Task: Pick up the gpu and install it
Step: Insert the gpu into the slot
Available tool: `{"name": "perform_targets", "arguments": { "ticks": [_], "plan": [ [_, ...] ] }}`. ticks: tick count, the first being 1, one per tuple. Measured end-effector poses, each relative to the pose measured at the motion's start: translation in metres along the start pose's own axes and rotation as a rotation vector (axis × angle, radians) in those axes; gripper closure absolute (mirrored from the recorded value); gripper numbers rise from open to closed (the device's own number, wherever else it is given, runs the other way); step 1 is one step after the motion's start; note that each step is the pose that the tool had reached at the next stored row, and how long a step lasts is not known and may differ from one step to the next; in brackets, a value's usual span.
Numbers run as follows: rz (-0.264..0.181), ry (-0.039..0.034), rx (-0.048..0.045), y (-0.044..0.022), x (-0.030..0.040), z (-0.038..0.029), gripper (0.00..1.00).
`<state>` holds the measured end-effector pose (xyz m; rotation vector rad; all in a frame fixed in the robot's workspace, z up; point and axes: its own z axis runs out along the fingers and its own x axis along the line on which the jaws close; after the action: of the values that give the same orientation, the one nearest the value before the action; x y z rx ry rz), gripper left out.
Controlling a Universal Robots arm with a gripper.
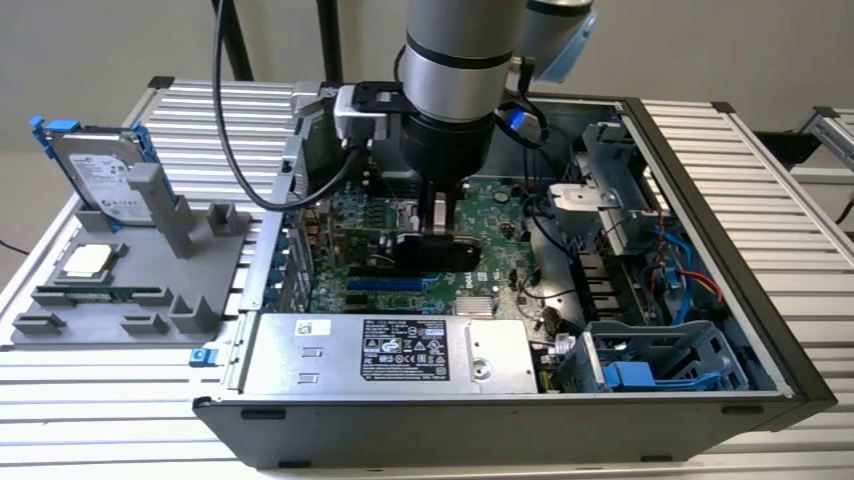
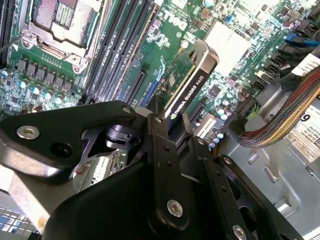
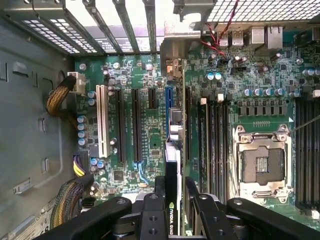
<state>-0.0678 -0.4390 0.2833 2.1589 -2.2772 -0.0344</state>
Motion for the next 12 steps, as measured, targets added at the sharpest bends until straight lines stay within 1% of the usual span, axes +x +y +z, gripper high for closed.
{"name": "perform_targets", "arguments": {
  "ticks": [8,12],
  "plan": [
    [0.000,-0.0001,0.0000,0.0030,0.0004,0.0024,1.00],
    [0.000,0.0000,0.0000,0.0062,0.0011,0.0032,1.00]
  ]
}}
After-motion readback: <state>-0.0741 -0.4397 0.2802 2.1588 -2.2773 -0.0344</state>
